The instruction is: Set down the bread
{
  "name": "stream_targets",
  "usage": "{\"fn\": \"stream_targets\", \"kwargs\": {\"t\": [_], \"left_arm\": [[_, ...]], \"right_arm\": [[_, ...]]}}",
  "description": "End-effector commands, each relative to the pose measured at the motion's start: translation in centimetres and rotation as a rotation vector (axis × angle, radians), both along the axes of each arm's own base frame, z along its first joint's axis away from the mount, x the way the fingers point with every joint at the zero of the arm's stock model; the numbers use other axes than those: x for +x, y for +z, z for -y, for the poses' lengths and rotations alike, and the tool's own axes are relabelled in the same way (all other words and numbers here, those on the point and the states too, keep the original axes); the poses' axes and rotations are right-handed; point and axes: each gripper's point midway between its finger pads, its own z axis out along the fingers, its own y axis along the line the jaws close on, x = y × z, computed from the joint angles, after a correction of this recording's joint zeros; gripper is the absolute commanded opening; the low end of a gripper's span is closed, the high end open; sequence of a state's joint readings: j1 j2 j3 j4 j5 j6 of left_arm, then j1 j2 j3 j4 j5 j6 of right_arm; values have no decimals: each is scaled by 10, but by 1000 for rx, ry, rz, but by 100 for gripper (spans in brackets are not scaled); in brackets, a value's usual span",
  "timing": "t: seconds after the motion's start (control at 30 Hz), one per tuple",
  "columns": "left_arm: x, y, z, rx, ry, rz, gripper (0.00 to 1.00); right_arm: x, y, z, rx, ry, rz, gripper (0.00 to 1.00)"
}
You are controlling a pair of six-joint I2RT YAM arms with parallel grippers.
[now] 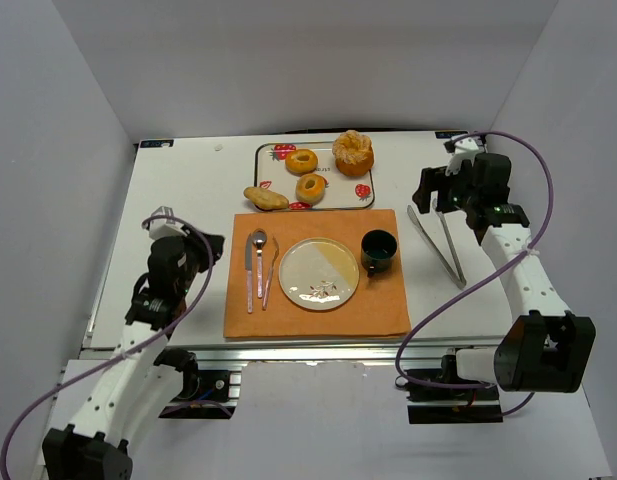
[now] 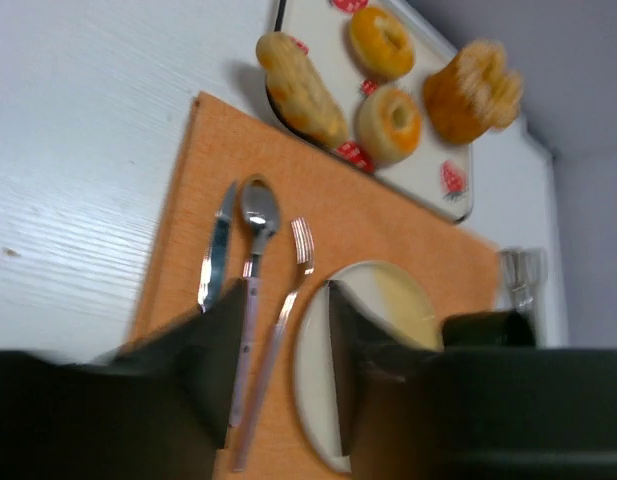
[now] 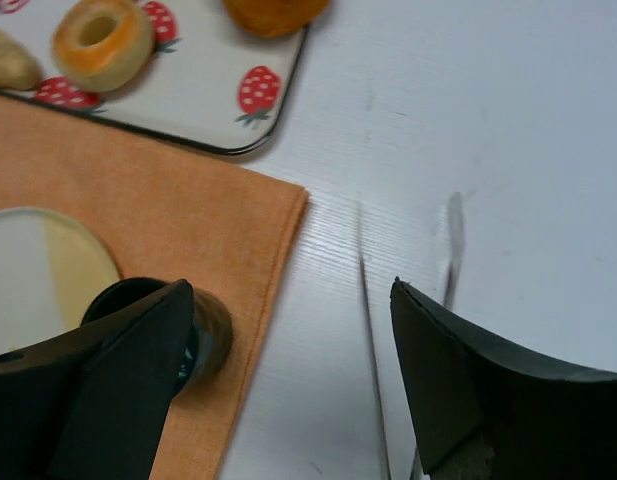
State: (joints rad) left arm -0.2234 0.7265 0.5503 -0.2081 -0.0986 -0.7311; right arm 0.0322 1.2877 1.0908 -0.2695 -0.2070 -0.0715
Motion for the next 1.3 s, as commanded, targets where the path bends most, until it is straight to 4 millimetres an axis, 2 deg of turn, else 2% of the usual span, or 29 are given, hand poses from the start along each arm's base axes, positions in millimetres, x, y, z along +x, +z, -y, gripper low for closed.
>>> {"fn": "stream_targets", "kwargs": {"t": [0.0, 0.03, 0.07, 0.1, 0.13, 0.17, 0.2, 0.23, 0.27, 0.3, 0.33, 0.37, 0.4, 0.47, 0.5, 0.57, 0.67, 0.7, 0.73, 0.93, 1.0, 1.27], "left_arm": [[-7, 10, -3, -70, 32, 62, 13], [-10, 10, -3, -82, 31, 71, 1], [-10, 10, -1, -84, 24, 74, 0], [-10, 10, -1, -85, 22, 74, 0], [-10, 6, 0, -80, 17, 63, 6], [-9, 7, 3, -83, 2, 63, 23], [-8, 6, 3, -81, 2, 62, 43], [-8, 4, 5, -84, -11, 52, 72], [-6, 5, 7, -88, -17, 57, 79], [-6, 6, 9, -89, -29, 58, 83], [-6, 6, 9, -85, -32, 58, 85], [-5, 8, 9, -82, -33, 62, 86], [-5, 9, 10, -80, -37, 63, 86], [-5, 8, 10, -79, -38, 67, 86], [-5, 6, 10, -81, -37, 66, 86], [-6, 0, 11, -94, -36, 58, 86], [-10, -12, 12, -108, -41, 37, 86], [-12, -16, 12, -112, -41, 31, 86], [-12, -17, 12, -111, -41, 28, 86], [-17, -23, 9, -100, -34, 15, 86], [-18, -24, 9, -103, -30, 13, 86], [-21, -24, 8, -115, -23, 18, 86]], "right_arm": [[-18, 12, -34, -18, 355, 86, 82], [-31, 10, -39, -130, 518, 138, 72], [-39, 10, -47, -97, 567, 138, 58], [-39, 10, -49, -83, 567, 136, 26], [-40, 8, -50, -70, 563, 123, 7], [-39, 6, -48, -71, 552, 114, 0], [-37, 4, -47, -74, 539, 111, 0], [-37, -4, -45, -77, 526, 93, 0], [-35, -11, -37, -104, 488, 69, 20], [-31, -25, -29, -125, 447, 23, 64], [-28, -37, -20, -151, 404, -19, 73], [-21, -51, 2, -239, 310, -79, 78], [-17, -73, 26, -281, 233, -165, 79], [-14, -91, 57, -373, 113, -265, 85], [-17, -104, 66, -385, 100, -316, 89], [-27, -119, 70, -405, 115, -342, 90], [-27, -124, 78, -456, 111, -316, 89], [-27, -136, 81, -469, 113, -362, 89], [-29, -137, 83, -480, 106, -371, 89], [-40, -170, 92, -527, 175, -452, 89], [-46, -182, 90, -487, 211, -496, 88], [-35, -198, 95, -424, 243, -540, 84]]}}
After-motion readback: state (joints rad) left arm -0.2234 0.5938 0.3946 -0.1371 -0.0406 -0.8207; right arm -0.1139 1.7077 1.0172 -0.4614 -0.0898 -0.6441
